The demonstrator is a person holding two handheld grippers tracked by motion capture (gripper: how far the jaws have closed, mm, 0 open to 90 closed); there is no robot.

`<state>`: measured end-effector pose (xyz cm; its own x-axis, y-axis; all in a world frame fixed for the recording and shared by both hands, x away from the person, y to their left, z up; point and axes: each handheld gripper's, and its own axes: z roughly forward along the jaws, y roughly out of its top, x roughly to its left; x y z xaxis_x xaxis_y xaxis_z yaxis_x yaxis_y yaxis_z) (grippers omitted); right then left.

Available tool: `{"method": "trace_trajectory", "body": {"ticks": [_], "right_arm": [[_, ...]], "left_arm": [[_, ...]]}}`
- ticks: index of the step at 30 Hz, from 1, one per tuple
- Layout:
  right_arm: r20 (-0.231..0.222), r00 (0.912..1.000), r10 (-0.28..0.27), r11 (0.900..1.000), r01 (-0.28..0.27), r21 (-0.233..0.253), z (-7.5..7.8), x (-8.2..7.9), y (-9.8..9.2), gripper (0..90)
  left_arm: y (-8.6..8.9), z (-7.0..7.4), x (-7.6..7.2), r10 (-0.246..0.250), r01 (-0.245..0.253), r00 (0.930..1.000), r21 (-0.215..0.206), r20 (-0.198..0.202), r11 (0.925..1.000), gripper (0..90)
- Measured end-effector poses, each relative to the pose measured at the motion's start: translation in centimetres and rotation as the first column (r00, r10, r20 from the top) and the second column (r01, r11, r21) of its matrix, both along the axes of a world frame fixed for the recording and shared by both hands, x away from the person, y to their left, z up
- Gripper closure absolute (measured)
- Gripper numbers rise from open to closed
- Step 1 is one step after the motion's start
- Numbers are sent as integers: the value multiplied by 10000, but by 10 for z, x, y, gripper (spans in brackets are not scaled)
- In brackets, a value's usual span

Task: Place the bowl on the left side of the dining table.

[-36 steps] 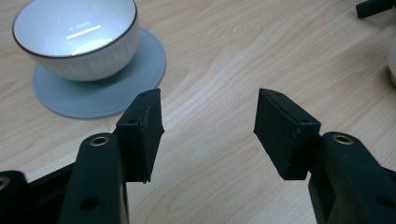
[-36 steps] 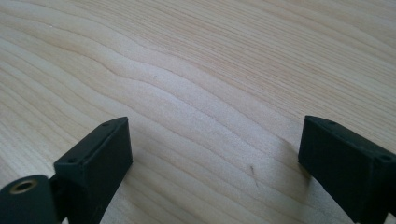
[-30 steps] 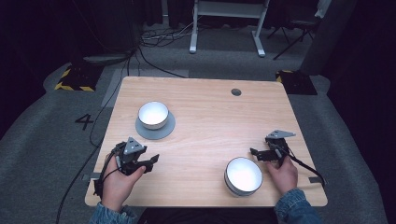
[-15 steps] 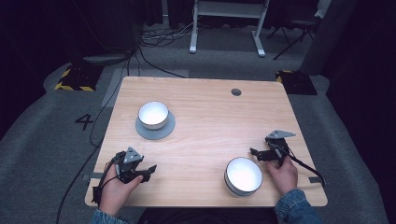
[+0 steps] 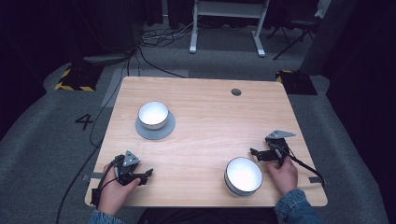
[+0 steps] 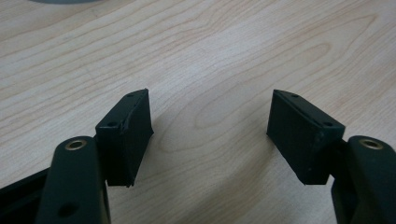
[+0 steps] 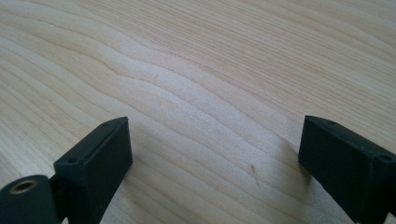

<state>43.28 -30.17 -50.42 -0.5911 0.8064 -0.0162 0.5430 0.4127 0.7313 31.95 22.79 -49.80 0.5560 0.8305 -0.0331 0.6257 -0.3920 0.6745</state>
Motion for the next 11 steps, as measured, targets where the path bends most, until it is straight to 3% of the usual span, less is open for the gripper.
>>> {"method": "trace_trajectory", "body": {"ticks": [3,7,11], "right_arm": [[3,10000,2,10000,-2,0,0,0,0,98],[1,10000,13,10000,-13,0,0,0,0,98],[2,10000,14,10000,-14,3,0,0,0,98]], "left_arm": [[1,-4,1,-152,152,9997,1,209,9999,267],[2,-5,4,-405,406,9992,-181,23,9990,151],[1,-5,4,-381,381,9993,19,67,9993,145]]}}
